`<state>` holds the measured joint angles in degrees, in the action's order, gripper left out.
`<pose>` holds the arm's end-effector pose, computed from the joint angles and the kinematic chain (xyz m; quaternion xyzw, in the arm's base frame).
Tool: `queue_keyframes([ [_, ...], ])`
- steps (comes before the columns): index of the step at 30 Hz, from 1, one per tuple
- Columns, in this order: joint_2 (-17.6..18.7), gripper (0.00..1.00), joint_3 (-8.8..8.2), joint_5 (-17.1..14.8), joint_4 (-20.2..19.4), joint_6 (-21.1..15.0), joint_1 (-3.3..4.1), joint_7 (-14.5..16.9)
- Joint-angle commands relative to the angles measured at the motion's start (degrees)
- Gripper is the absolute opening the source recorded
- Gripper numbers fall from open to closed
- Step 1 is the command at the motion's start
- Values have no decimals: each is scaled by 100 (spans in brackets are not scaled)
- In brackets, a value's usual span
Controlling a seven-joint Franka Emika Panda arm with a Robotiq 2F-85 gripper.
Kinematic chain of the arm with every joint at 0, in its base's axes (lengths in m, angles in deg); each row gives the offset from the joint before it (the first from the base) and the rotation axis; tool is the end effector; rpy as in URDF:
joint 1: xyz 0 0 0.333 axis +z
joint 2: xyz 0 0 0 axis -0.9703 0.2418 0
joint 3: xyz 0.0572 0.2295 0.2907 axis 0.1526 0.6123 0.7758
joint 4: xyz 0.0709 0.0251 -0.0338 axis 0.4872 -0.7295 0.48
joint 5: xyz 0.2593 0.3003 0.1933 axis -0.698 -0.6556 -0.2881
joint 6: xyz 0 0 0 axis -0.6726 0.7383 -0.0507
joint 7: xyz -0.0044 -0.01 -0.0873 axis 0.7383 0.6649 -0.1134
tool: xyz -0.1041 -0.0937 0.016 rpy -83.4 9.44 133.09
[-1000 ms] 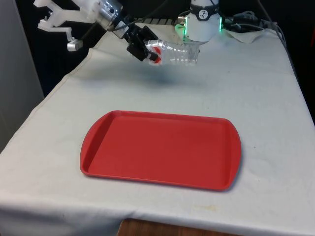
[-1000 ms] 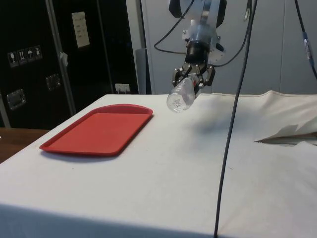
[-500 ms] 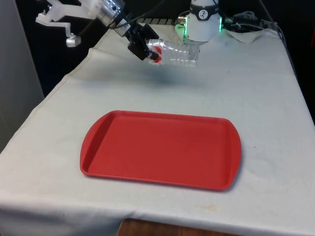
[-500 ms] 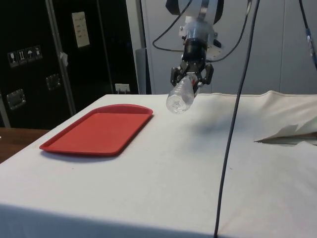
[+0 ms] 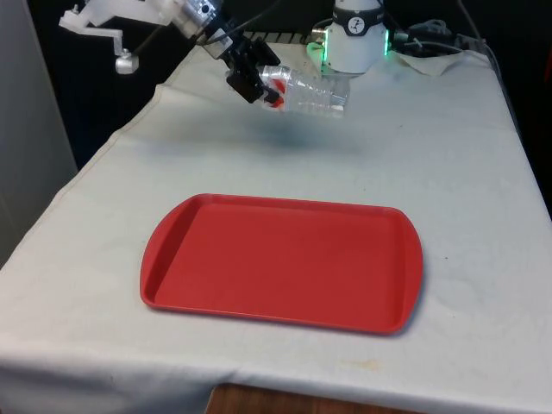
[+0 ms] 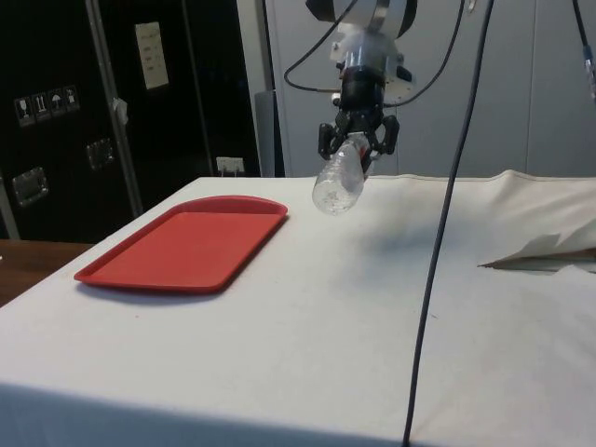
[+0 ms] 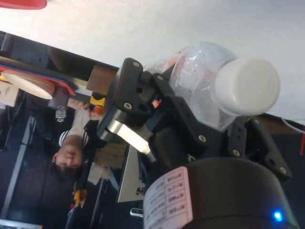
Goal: Place the bottle upright on the tray.
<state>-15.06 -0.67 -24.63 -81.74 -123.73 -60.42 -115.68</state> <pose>0.4870 -0.2266 0.2264 -0.6144 0.7025 0.2710 0.2358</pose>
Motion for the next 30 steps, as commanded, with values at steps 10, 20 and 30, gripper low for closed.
queue_keyframes([
  [10,-178,33,109,258,-11,-206,23,-281],
  [20,-464,33,218,630,-86,-567,109,-693],
  [30,-670,33,361,951,-97,-739,97,-1043],
])
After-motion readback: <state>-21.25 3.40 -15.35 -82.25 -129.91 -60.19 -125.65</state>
